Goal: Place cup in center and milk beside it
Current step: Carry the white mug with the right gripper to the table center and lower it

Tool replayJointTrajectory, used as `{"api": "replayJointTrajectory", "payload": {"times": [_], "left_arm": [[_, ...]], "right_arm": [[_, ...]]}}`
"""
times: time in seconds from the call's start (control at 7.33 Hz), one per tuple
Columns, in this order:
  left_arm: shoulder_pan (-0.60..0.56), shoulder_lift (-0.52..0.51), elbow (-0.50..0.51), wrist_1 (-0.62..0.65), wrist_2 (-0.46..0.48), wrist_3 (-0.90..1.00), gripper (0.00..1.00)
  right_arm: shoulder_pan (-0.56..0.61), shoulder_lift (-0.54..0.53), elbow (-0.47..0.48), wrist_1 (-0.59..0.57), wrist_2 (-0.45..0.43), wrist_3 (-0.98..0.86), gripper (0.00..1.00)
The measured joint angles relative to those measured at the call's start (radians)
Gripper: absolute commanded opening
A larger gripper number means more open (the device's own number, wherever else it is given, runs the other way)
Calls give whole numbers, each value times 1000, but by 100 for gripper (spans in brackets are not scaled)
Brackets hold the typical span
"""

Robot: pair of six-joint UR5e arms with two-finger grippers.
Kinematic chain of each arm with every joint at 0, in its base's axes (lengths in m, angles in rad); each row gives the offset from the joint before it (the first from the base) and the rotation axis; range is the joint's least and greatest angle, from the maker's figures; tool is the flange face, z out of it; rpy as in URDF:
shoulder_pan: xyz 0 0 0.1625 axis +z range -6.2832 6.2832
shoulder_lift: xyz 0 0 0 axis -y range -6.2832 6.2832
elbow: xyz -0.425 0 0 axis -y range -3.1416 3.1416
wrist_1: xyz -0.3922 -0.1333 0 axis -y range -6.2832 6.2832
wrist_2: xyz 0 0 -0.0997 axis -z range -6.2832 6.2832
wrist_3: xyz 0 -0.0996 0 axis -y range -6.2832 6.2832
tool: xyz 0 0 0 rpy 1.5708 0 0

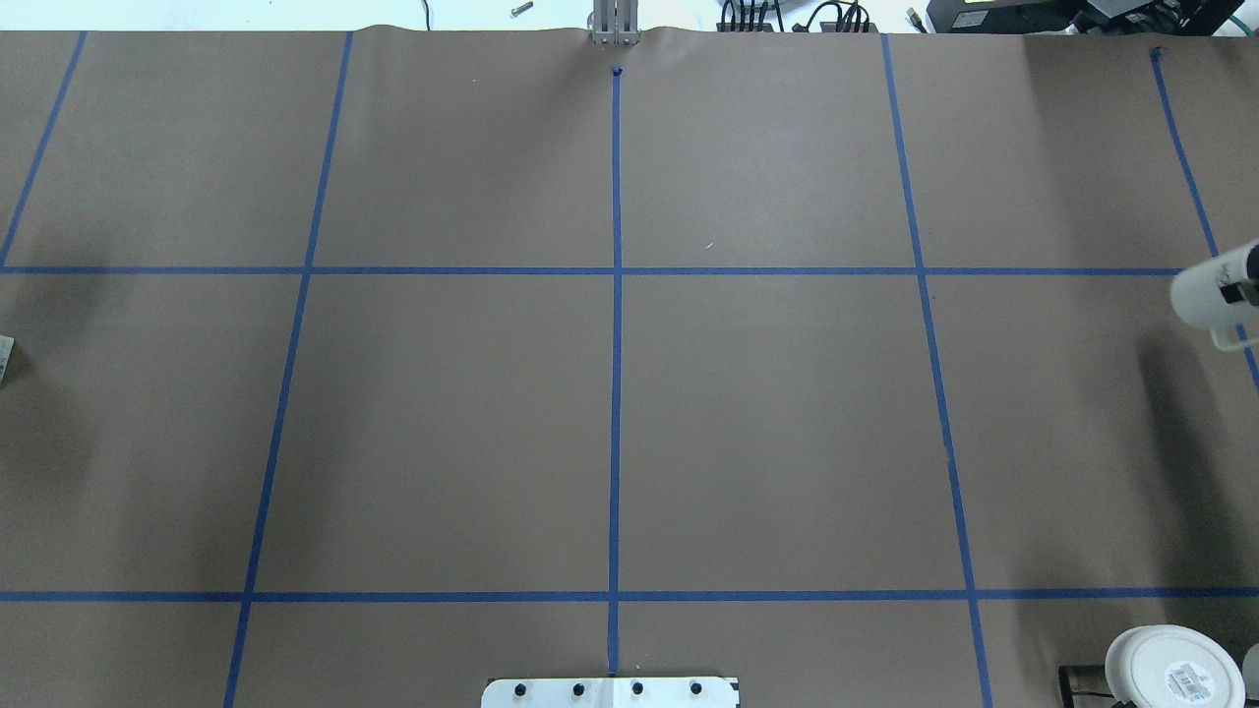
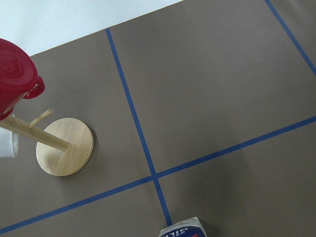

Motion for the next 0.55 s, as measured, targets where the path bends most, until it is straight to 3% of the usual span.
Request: {"api": "replayJointTrajectory", "payload": {"times": [0.27, 0.55], "left_arm": [[0, 8, -1, 0, -1, 0, 99], [0, 9, 0, 0, -1, -1, 99]], "right_arm": [[-89, 226, -2, -7, 48, 267, 0], [-279, 462, -8, -93, -46, 587, 0]]}}
